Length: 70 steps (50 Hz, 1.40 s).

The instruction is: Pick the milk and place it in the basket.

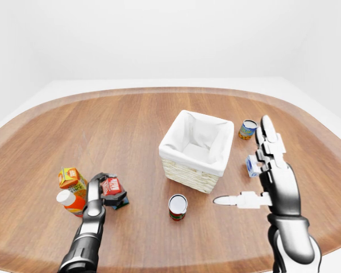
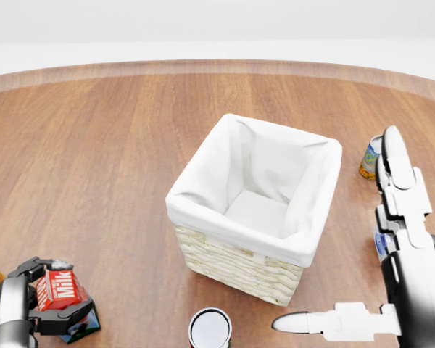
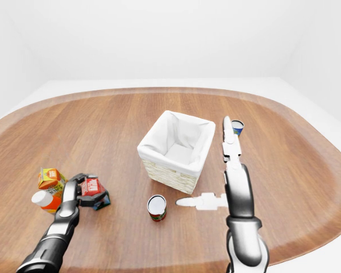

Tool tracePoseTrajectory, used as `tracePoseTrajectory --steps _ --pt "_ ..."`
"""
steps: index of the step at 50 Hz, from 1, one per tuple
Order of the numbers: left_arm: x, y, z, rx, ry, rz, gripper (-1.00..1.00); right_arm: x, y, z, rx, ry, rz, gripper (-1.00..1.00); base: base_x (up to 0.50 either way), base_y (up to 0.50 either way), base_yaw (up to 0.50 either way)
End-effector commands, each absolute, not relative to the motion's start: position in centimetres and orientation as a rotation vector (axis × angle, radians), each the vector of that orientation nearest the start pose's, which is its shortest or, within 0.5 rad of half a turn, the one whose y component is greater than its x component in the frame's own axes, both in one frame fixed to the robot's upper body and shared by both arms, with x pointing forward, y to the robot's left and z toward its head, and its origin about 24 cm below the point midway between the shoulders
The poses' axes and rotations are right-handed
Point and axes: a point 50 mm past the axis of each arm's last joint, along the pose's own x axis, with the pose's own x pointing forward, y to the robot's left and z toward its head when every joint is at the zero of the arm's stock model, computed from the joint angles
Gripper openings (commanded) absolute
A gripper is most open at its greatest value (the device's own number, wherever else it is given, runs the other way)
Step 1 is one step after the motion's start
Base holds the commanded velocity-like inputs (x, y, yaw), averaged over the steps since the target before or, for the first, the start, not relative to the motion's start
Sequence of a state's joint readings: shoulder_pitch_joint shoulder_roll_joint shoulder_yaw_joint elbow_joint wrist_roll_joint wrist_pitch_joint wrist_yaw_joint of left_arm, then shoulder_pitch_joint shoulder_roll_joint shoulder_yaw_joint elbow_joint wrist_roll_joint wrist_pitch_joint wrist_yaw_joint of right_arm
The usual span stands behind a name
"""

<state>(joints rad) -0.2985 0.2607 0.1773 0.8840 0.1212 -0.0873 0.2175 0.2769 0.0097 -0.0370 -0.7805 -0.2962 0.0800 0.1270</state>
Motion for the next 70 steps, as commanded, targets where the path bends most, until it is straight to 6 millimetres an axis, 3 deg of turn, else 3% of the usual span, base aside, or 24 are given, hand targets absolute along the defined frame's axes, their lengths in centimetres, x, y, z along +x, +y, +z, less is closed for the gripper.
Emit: tracePoseTrajectory --steps 1,24,48,70 --pt "26.3 25.8 -5.2 0.329 0.499 0.355 -1.0 17.8 -16.6 15.2 -0.345 -0.394 -0.073 1.0 0.0 0.0 0.0" --pt "27.4 26.7 -4.6 0.385 0.509 0.386 -1.0 17.7 -16.5 15.1 -0.344 -0.393 -0.066 1.0 0.0 0.0 0.0" --pt "28.9 26.7 -0.1 0.464 0.269 0.379 -1.0 17.7 -16.4 15.2 -0.344 -0.392 -0.061 1.0 0.0 0.0 0.0" --pt "29.7 25.9 1.6 0.513 0.187 0.366 -1.0 17.8 -16.4 15.1 -0.344 -0.391 -0.062 1.0 0.0 0.0 0.0"
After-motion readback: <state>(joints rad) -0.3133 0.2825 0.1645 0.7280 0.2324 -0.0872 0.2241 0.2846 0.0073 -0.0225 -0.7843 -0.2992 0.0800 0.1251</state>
